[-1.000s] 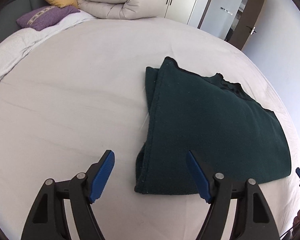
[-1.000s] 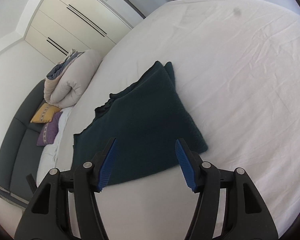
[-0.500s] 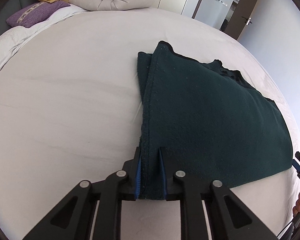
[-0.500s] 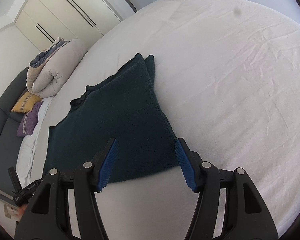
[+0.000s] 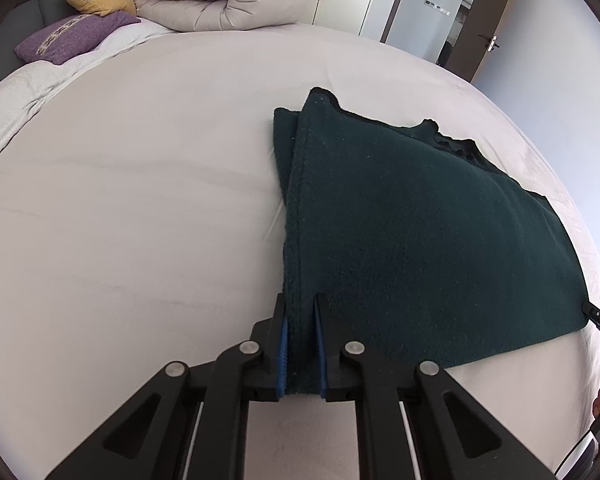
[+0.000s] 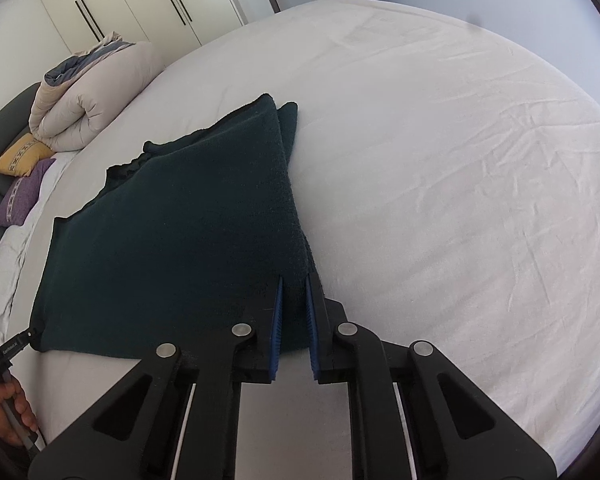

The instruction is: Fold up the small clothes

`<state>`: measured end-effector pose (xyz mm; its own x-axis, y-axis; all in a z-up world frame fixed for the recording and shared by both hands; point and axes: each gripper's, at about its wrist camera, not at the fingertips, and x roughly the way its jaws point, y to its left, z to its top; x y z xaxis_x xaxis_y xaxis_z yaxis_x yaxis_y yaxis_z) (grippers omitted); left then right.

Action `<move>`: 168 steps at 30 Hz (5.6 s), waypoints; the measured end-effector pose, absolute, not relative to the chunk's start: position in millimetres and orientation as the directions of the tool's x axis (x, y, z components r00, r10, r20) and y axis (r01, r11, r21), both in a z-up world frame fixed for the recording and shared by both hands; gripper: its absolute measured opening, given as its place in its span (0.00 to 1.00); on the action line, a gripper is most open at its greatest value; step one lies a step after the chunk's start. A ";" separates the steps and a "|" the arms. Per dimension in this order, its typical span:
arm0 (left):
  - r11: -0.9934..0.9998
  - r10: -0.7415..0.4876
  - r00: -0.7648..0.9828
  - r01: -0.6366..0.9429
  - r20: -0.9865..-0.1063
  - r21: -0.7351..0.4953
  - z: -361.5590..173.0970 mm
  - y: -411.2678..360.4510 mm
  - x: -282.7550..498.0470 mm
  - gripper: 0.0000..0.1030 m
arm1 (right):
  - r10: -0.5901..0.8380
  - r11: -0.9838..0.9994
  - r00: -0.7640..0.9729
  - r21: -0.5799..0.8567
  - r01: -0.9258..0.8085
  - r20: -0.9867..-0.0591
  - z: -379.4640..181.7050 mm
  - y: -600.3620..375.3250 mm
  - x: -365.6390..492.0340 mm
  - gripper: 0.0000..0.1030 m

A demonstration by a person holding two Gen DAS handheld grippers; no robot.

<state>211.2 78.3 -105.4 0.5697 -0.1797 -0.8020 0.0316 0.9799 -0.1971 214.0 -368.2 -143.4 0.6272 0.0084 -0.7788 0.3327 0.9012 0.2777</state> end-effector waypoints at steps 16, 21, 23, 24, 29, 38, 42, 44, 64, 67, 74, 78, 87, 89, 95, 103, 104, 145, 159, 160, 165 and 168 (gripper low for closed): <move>0.979 -0.186 0.570 0.040 -0.801 -0.199 -110.0 79.9 205.8 0.11 | 0.031 0.858 0.628 0.343 0.383 -0.778 -155.4 -379.5 198.5 0.08; 0.974 -0.203 0.572 0.033 -0.795 -0.225 -112.0 83.9 200.7 0.09 | 0.045 0.844 0.636 0.370 0.389 -0.771 -159.1 -385.1 203.0 0.08; 0.973 -0.206 0.571 0.033 -0.794 -0.229 -112.1 84.5 197.9 0.08 | 0.057 0.849 0.638 0.374 0.374 -0.768 -160.4 -385.0 201.3 0.08; 0.973 -0.206 0.572 0.033 -0.794 -0.228 -112.1 84.4 196.5 0.08 | 0.061 0.849 0.641 0.378 0.370 -0.765 -160.6 -385.8 200.6 0.08; 0.974 -0.200 0.574 0.030 -0.794 -0.224 -113.3 84.8 192.4 0.08 | 0.067 0.854 0.634 0.373 0.364 -0.771 -159.8 -386.9 199.6 0.08; 0.983 -0.125 0.618 -0.029 -0.776 -0.182 -92.0 93.0 186.9 0.30 | -0.024 0.856 0.643 0.317 0.409 -0.766 -128.8 -385.4 188.6 0.14; 0.989 -0.121 0.675 0.016 -0.727 -0.150 -59.9 78.9 191.5 0.35 | 0.076 0.826 0.735 0.455 0.331 -0.673 -100.2 -381.8 185.9 0.14; 0.984 -0.173 0.673 0.086 -0.719 -0.156 -51.4 58.6 205.8 0.43 | 0.194 0.817 0.738 0.524 0.243 -0.646 -96.0 -363.8 206.6 0.14; 0.982 -0.190 0.641 0.109 -0.743 -0.156 -118.8 40.3 323.1 0.56 | 0.427 0.548 0.758 0.808 0.218 -0.494 -187.2 -380.3 404.6 0.25; 0.978 -0.205 0.642 0.112 -0.739 -0.174 -121.5 41.3 323.1 0.58 | 0.327 0.504 0.812 0.816 0.282 -0.483 -189.0 -423.6 381.1 0.22; 0.982 -0.186 0.649 0.114 -0.738 -0.148 -124.0 36.5 321.4 0.59 | 0.224 0.523 0.857 0.800 0.296 -0.464 -156.0 -427.4 333.2 0.28; 0.983 -0.185 0.650 0.113 -0.737 -0.147 -123.9 36.7 321.4 0.59 | 0.488 0.576 0.761 0.813 0.087 -0.427 -145.6 -341.4 340.3 0.29; 0.980 -0.196 0.655 0.116 -0.730 -0.159 -125.1 38.2 320.2 0.59 | 0.607 0.603 0.600 0.794 0.078 -0.520 -199.5 -282.6 361.0 0.28; 0.980 -0.197 0.657 0.117 -0.727 -0.160 -125.3 38.4 319.8 0.59 | 0.555 0.616 0.642 0.780 0.109 -0.528 -197.3 -300.4 341.2 0.28; 0.980 -0.199 0.659 0.118 -0.725 -0.161 -125.2 39.0 319.5 0.59 | 0.349 0.592 0.768 0.761 0.264 -0.537 -184.0 -368.2 284.7 0.29; 0.980 -0.197 0.661 0.118 -0.724 -0.159 -124.8 38.8 319.3 0.59 | 0.279 0.574 0.827 0.775 0.264 -0.488 -159.6 -386.8 238.5 0.64; 0.980 -0.197 0.661 0.118 -0.724 -0.158 -124.8 38.7 319.4 0.59 | 0.283 0.577 0.829 0.776 0.254 -0.482 -156.9 -384.7 236.1 0.64; 0.697 -0.633 0.357 -0.125 -0.687 -0.706 -133.3 103.9 274.2 0.73 | 0.575 0.528 0.746 0.849 -0.024 -0.336 -115.7 -311.1 145.9 0.64; 0.588 -0.732 0.353 -0.106 -0.583 -0.802 -136.4 107.4 270.7 0.12 | 0.637 0.603 0.642 0.794 -0.071 -0.426 -106.3 -281.6 221.2 0.64; 0.594 -0.731 0.353 -0.095 -0.585 -0.799 -134.1 106.8 270.3 0.12 | 0.640 0.613 0.630 0.787 -0.074 -0.439 -104.9 -277.4 231.5 0.64; 0.598 -0.733 0.376 -0.040 -0.566 -0.801 -120.0 105.4 266.7 0.09 | 0.663 0.634 0.570 0.769 -0.084 -0.485 -103.3 -251.9 285.0 0.66; 0.584 -0.743 0.385 -0.027 -0.548 -0.811 -117.3 106.1 265.9 0.09 | 0.679 0.640 0.534 0.763 -0.095 -0.503 -105.6 -231.3 317.4 0.66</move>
